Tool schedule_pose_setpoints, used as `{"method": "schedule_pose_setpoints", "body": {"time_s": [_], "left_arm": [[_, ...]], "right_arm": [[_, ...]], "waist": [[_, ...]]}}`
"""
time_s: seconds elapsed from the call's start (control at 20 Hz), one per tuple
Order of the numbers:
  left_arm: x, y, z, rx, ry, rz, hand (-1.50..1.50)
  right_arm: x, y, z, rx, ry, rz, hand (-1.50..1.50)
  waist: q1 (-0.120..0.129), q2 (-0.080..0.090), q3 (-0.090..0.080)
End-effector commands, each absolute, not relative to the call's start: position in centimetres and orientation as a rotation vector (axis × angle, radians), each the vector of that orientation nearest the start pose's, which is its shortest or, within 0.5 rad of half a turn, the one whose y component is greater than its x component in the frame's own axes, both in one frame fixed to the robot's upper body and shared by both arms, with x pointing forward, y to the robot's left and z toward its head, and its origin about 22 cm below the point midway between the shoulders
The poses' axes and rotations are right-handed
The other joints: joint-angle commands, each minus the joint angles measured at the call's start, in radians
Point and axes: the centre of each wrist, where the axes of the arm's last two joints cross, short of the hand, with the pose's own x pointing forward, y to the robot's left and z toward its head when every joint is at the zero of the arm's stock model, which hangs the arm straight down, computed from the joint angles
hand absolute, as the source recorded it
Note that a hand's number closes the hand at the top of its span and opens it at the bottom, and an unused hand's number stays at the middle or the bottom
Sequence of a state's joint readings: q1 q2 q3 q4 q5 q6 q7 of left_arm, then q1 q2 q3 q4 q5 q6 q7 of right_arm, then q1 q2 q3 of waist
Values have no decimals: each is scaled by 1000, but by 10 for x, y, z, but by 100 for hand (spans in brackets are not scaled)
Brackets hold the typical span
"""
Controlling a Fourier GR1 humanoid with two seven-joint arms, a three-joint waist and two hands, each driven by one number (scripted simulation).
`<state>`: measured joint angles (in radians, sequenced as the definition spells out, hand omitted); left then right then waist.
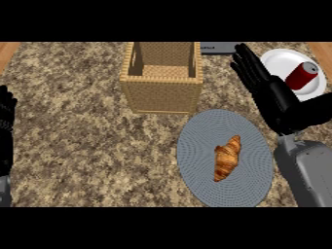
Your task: Pick the croissant from the placemat and place it in the basket
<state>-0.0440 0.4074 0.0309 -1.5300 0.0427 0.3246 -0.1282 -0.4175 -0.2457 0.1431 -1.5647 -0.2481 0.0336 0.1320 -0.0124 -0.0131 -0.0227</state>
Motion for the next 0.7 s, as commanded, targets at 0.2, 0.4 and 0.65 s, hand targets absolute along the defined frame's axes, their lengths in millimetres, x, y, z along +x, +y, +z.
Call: {"method": "schedule_pose_setpoints", "body": {"time_s": [0.2, 0.4, 0.65], "left_arm": [[248, 324, 20, 449, -1490, -126, 0], [254, 305, 8, 337, -1388, -137, 0], [265, 295, 13, 291, -1363, -176, 0]], "right_arm": [[273, -284, 37, 166, -1943, -176, 150], [270, -224, 52, 361, -2383, -186, 150], [230, -211, 5, -246, -2382, -205, -150]], "waist": [[-52, 24, 33], [-50, 19, 33], [-17, 12, 23]]}}
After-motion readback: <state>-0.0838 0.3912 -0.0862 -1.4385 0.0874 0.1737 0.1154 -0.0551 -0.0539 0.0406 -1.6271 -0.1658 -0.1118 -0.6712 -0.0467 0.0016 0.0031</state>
